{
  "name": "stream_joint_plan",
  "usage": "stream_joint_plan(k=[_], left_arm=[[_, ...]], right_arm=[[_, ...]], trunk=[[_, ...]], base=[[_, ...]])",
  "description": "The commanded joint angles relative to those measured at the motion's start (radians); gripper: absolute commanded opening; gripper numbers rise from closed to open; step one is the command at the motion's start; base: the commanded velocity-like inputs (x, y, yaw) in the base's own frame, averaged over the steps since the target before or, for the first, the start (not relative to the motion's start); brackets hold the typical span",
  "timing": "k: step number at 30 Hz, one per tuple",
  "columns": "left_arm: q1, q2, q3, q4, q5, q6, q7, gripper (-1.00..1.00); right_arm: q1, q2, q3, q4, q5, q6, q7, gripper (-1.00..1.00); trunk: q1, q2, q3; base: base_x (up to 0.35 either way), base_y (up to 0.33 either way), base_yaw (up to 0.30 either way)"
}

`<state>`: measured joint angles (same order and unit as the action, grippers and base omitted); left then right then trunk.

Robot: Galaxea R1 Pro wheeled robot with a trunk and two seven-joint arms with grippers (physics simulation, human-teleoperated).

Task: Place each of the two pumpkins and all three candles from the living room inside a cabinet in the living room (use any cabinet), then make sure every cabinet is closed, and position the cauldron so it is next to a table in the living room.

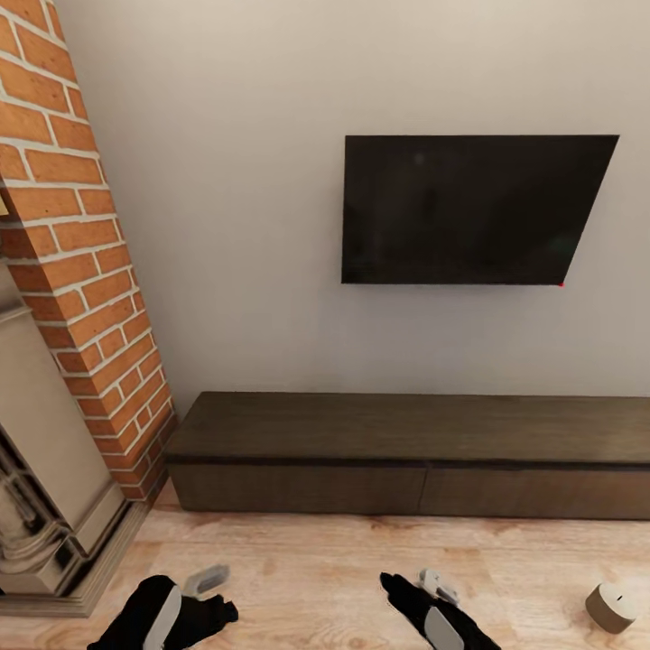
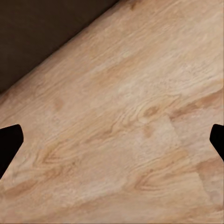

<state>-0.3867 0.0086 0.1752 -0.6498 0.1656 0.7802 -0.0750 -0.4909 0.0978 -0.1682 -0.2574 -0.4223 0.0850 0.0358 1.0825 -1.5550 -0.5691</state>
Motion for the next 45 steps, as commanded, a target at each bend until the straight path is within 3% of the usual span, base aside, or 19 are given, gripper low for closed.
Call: stream_joint_plan(k=[1,3,5,11,15,18,23,28,33,37,42,45], left_arm=[[0.0,0.01,0.019,-0.049,-0.001,0.058,-0.045,1.0],[0.0,0.037,0.043,-0.114,0.0,0.141,-0.114,1.0],[0.0,0.047,0.051,-0.135,0.0,0.168,-0.137,1.0],[-0.001,0.053,0.056,-0.152,0.001,0.209,-0.152,1.0],[-0.001,0.053,0.056,-0.153,0.001,0.214,-0.153,1.0],[-0.001,0.051,0.056,-0.153,0.002,0.216,-0.153,1.0],[-0.001,0.043,0.054,-0.152,0.001,0.216,-0.153,1.0],[-0.001,0.02,0.05,-0.151,-0.001,0.214,-0.152,1.0],[-0.001,0.015,0.048,-0.151,-0.001,0.215,-0.152,1.0],[-0.001,0.016,0.049,-0.151,-0.001,0.215,-0.153,1.0],[-0.001,0.02,0.051,-0.151,0.0,0.216,-0.154,1.0],[-0.015,0.037,0.053,-0.134,-0.001,0.199,-0.164,1.0]], right_arm=[[0.0,-0.011,-0.008,0.006,-0.04,0.0,0.035,1.0],[0.0,-0.024,-0.018,0.013,-0.114,0.001,0.078,1.0],[0.0,-0.027,-0.022,0.011,-0.15,0.0,0.093,1.0],[0.0,-0.026,-0.03,0.007,-0.177,-0.017,0.102,1.0],[-0.001,-0.028,-0.077,0.006,-0.197,-0.046,0.1,1.0],[-0.001,-0.028,-0.118,0.005,-0.204,-0.048,0.097,1.0],[-0.001,-0.028,-0.138,0.004,-0.208,-0.051,0.095,1.0],[-0.002,-0.026,-0.136,0.004,-0.207,-0.052,0.102,1.0],[-0.002,-0.027,-0.134,0.003,-0.208,-0.05,0.108,1.0],[-0.002,-0.028,-0.135,0.002,-0.208,-0.05,0.13,1.0],[-0.002,-0.029,-0.138,0.001,-0.209,-0.05,0.215,1.0],[0.016,-0.025,-0.121,-0.016,-0.191,-0.033,0.197,1.0]], trunk=[[0.0,0.0,0.0],[0.008,-0.014,-0.006],[0.015,-0.028,-0.013],[0.038,-0.07,-0.031],[0.054,-0.098,-0.044],[0.065,-0.119,-0.053],[0.084,-0.154,-0.069],[0.104,-0.189,-0.085],[0.123,-0.224,-0.1],[0.138,-0.252,-0.113],[0.157,-0.287,-0.129],[0.157,-0.287,-0.128]], base=[[0.0,0.0,0.0],[0.0,0.0,0.0],[0.0,0.0,0.0],[0.0,0.0,0.0],[0.0,0.0,0.0],[0.0,0.0,0.0],[0.0,0.0,0.0],[0.0,0.0,0.0],[0.0,0.0,0.0],[0.0,0.0,0.0],[0.0,0.0,0.0],[0.0,0.0,0.0]])
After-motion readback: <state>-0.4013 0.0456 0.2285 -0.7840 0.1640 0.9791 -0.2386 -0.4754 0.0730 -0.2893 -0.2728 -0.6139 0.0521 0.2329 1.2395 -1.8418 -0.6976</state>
